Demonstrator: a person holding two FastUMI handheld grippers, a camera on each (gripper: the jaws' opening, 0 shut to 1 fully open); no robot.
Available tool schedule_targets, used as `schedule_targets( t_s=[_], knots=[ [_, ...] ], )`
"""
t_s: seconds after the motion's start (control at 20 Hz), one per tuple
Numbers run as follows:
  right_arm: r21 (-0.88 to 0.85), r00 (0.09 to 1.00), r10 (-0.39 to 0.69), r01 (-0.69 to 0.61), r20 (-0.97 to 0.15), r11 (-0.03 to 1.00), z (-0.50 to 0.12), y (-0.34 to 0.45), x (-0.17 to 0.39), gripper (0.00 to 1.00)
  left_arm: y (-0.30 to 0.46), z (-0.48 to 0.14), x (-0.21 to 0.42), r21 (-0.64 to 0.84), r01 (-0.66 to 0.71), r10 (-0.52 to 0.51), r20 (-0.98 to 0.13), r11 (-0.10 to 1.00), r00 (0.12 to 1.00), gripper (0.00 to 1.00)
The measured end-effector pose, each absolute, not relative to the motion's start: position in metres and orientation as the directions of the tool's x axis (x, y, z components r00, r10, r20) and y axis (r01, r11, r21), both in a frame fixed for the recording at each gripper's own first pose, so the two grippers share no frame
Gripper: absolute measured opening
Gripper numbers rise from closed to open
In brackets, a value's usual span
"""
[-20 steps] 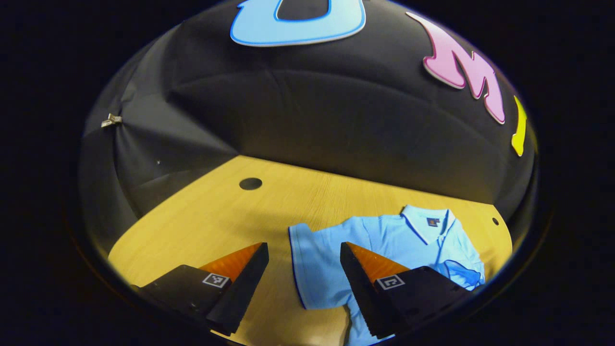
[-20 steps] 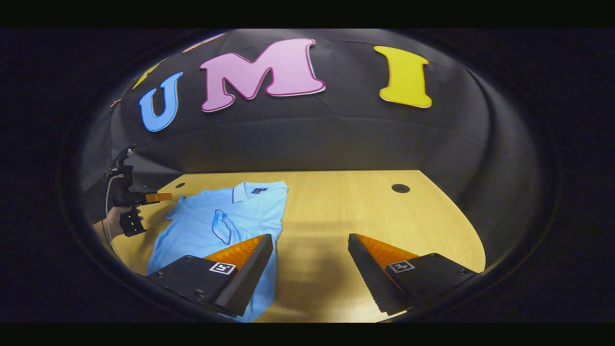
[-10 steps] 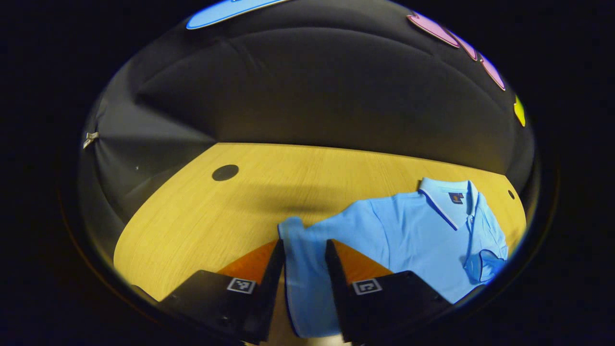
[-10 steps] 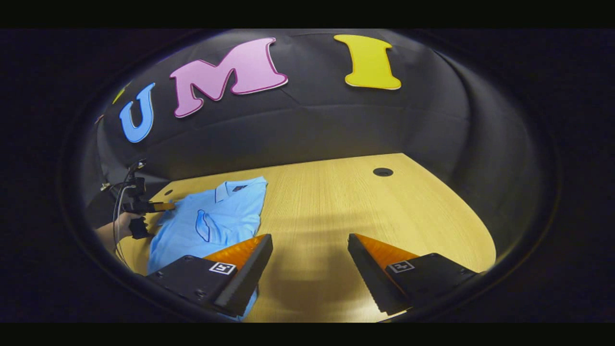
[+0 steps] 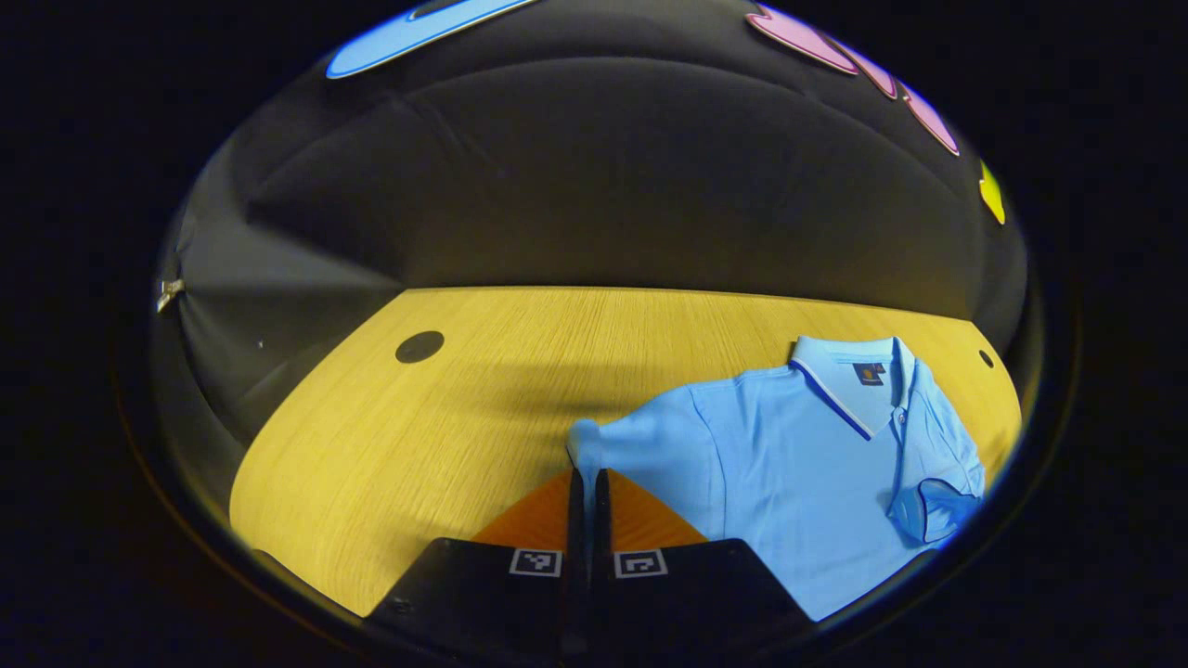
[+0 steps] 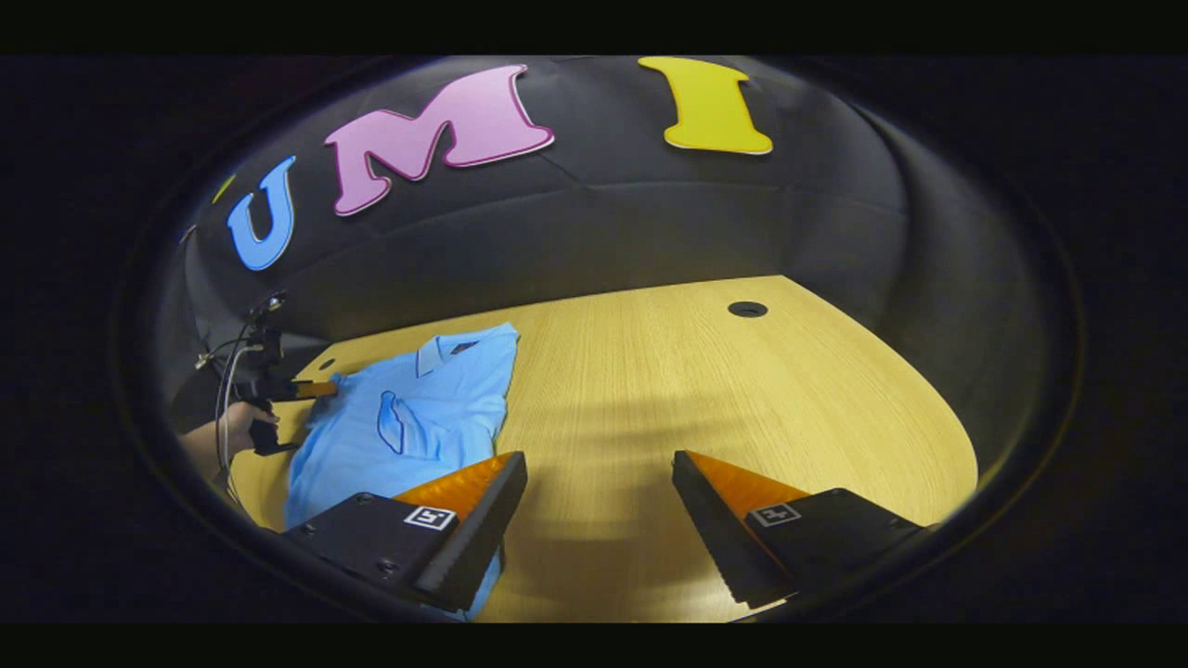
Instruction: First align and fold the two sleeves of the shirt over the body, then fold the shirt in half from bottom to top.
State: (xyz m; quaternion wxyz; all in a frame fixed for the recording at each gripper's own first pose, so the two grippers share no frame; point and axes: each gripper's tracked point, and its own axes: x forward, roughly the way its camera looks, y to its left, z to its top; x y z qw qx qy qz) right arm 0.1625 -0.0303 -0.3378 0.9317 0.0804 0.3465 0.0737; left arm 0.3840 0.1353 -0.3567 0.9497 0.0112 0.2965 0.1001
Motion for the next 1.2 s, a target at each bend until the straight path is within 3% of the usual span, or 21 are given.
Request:
schedule_targets(
  t_s=[0.05,0.2,0.55,0.6,0.75,0.9,1.2],
  knots=[
    [0.198,0.751,0.197,-0.09,-0.63,0.976,-0.335,-0.029,0.161,0.98,0.128,-0.348,0.386,0.084,-0.176,0.193,-0.545,0.981,0.816,0.06],
    [0.159,0.771,0.167,-0.087,-0.614,0.983,-0.327,-0.036,0.159,0.98,0.092,-0.314,0.389,0.046,-0.133,0.139,-0.502,0.99,0.854,0.06],
    [0.204,0.763,0.172,-0.054,-0.623,0.977,-0.323,-0.03,0.126,0.98,-0.069,-0.273,0.371,-0.116,0.125,-0.164,-0.449,0.985,0.878,0.09],
    [0.204,0.763,0.167,-0.048,-0.624,0.978,-0.322,-0.03,0.121,0.98,-0.092,-0.272,0.364,-0.159,0.159,-0.215,-0.45,0.974,0.867,0.17],
    [0.22,0.767,0.157,-0.021,-0.623,0.975,-0.319,-0.03,0.095,0.98,-0.132,-0.272,0.339,-0.23,0.259,-0.337,-0.438,0.938,0.833,0.54],
    [0.241,0.757,0.163,-0.007,-0.633,0.97,-0.318,-0.023,0.069,0.99,-0.128,-0.273,0.305,-0.188,0.263,-0.321,-0.44,0.946,0.839,0.93],
    [0.264,0.734,0.213,-0.047,-0.645,0.963,-0.305,0.011,0.009,0.99,-0.075,-0.26,0.187,-0.106,0.186,-0.214,-0.448,0.977,0.868,0.96]
  ],
)
